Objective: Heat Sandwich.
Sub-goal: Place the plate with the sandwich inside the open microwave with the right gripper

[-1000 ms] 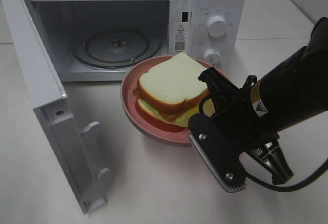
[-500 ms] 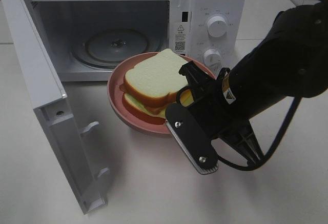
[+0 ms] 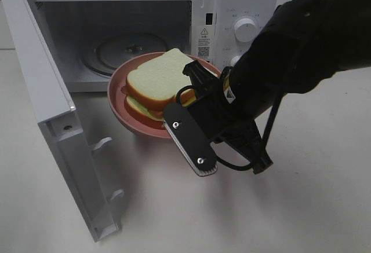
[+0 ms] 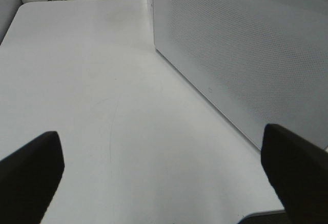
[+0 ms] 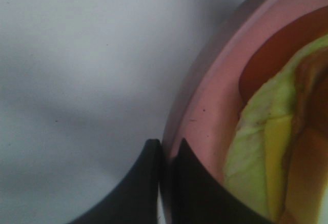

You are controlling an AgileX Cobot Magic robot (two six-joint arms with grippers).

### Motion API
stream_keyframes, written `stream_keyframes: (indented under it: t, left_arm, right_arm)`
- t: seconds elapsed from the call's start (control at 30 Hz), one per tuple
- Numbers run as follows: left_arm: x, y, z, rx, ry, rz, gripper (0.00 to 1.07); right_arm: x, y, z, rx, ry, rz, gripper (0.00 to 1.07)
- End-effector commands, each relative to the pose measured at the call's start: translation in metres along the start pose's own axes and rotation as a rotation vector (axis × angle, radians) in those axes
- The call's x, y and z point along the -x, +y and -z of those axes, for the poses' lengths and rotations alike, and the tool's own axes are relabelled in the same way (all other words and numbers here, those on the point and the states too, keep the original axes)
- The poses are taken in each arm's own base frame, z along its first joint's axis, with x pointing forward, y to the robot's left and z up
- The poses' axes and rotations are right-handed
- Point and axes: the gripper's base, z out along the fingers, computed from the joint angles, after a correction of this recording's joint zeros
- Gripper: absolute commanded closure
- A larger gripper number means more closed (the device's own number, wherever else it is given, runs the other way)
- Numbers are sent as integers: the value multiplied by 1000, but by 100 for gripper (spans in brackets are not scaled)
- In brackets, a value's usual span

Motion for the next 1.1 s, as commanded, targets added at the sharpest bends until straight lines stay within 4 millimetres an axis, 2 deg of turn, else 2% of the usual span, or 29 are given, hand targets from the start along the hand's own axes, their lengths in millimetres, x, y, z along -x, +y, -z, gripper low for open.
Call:
stream_keyframes:
  t: [0.03,0.27,0.67,1.1]
  left_arm:
    - [-1,0,2,-6,-25,-2,6]
    - [-1,0,2,-6,-25,-2,6]
    - [-1,0,2,-6,-25,-2,6]
    - [-1,0,2,-6,-25,-2,6]
  right_arm:
    - [2,-14,-1,-37,-5,15,106]
    - [4,-33,-11,-39,13,31,106]
    - [8,-53,-31,1,36,41,105]
    - [7,-79,-44,8,54,19,105]
